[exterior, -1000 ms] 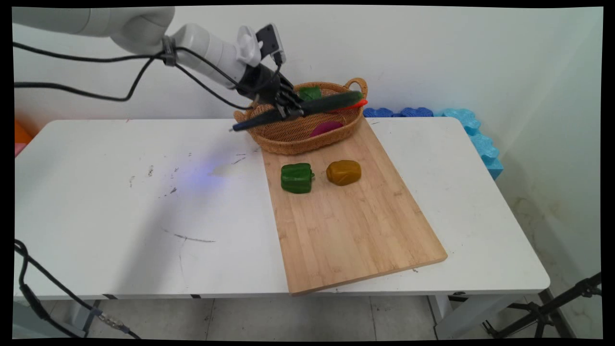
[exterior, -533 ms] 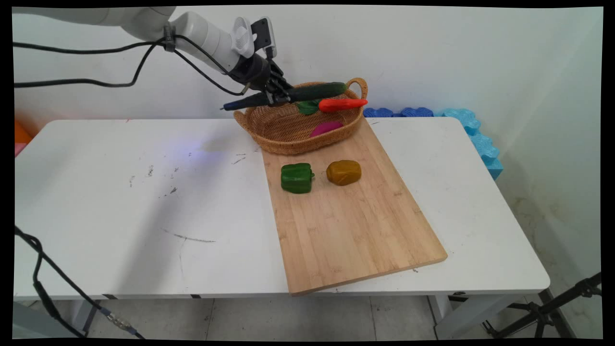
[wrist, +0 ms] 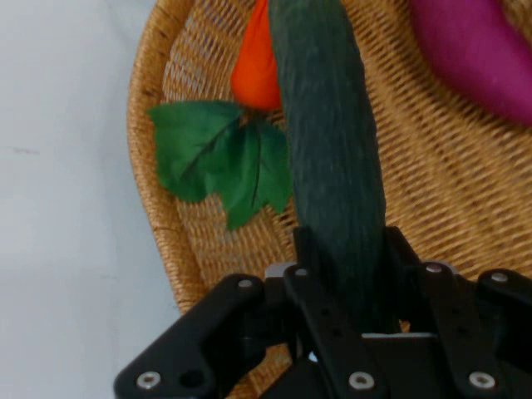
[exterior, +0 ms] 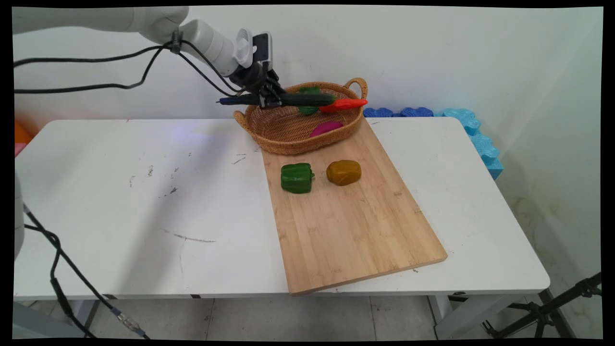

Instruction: Place the picked object in the vegetable basket

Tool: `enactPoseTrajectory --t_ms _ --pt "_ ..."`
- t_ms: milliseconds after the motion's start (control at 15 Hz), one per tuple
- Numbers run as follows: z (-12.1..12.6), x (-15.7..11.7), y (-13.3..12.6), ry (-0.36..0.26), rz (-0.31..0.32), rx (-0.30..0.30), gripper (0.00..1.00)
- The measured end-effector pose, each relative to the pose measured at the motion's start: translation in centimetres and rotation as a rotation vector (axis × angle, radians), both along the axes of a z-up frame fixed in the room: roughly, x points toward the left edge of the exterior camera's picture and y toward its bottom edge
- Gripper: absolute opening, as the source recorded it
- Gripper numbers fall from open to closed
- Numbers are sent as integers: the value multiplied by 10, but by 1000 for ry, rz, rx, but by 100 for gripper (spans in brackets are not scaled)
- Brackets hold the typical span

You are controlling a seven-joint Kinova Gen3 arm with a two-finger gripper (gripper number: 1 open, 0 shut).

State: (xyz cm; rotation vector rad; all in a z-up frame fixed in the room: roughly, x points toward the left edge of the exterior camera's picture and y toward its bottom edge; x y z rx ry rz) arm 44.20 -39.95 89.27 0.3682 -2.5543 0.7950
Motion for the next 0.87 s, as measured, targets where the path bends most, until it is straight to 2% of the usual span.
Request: enactPoseTrajectory --t_ms 400,467,867 --pt "-21 11 -22 -63 -49 -5 0" --pt "-23 12 -25 -69 -56 -5 100" --pt "-33 15 -32 -94 -88 -9 100"
